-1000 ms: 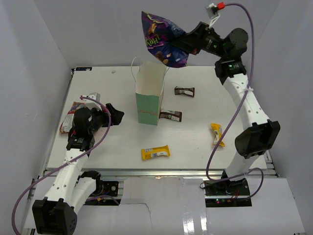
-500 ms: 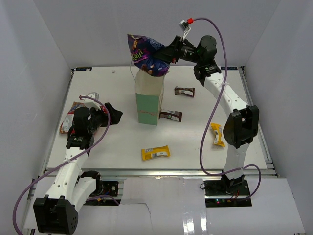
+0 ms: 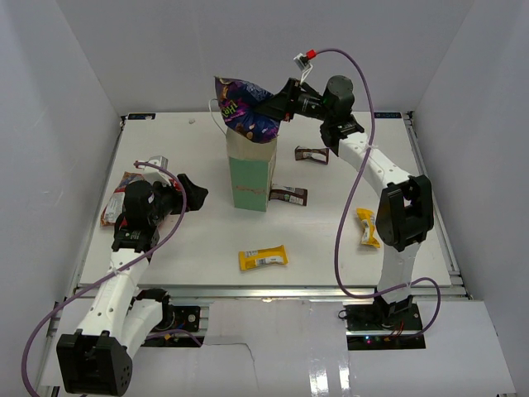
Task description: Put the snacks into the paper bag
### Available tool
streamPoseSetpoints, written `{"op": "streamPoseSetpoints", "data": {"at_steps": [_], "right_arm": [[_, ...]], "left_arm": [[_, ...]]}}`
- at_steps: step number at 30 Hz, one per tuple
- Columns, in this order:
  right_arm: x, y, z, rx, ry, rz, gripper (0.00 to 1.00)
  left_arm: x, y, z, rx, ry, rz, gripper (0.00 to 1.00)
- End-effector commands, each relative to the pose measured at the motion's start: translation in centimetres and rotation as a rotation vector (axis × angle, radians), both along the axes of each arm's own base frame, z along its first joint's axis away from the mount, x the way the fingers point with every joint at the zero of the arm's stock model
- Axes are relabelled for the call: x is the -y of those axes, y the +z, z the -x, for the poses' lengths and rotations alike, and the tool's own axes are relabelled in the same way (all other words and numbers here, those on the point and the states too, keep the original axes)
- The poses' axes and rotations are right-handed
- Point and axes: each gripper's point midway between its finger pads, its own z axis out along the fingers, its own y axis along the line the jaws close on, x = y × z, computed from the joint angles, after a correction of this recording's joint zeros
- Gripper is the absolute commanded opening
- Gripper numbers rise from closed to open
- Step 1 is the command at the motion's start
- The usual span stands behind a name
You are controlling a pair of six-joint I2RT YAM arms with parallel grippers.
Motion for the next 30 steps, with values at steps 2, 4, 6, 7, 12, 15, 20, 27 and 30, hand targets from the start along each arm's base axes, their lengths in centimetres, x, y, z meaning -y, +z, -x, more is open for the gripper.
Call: {"op": "streamPoseSetpoints", "data": {"at_steps": [2,4,6,7,12,15,20,27,30], "right_arm": [[1.4,7.6,1.9,0.3,-0.057,-0.119,0.08],[1.4,7.4,1.8,0.306,-0.058,-0.114,0.09],[1.4,7.2,1.7,0.312,-0.064,-0.104,0.1],[1.4,7.3,1.6,0.315,-0.073,-0.099,0.11],[1.8,7.2,1.4,0.328,-0.113,-0.054,0.11],[2.2,8.1,1.8,0.333,-0.136,-0.055,0.09],[3.5,8.9,2.0,0.219,-0.24,-0.026,0.08],[4.5,8.3,1.7,0.008,-0.378,-0.021,0.08],[4.2,7.4,1.7,0.007,-0.376,-0.015,0.08]], "left_arm": [[0.1,1.9,-0.4,0.045,-0.009,0.002,0.98],[0.0,1.9,-0.4,0.044,-0.007,0.001,0.98],[0.1,1.8,-0.4,0.042,-0.009,0.001,0.98],[0.1,1.8,-0.4,0.044,-0.009,0.002,0.98],[0.1,2.0,-0.3,0.047,-0.013,0.003,0.98],[0.2,2.0,-0.3,0.049,-0.016,0.006,0.98],[0.2,2.0,-0.2,0.051,-0.018,0.007,0.98],[0.2,2.0,-0.3,0.049,-0.016,0.006,0.98],[0.1,1.9,-0.3,0.05,-0.012,0.003,0.98]]}}
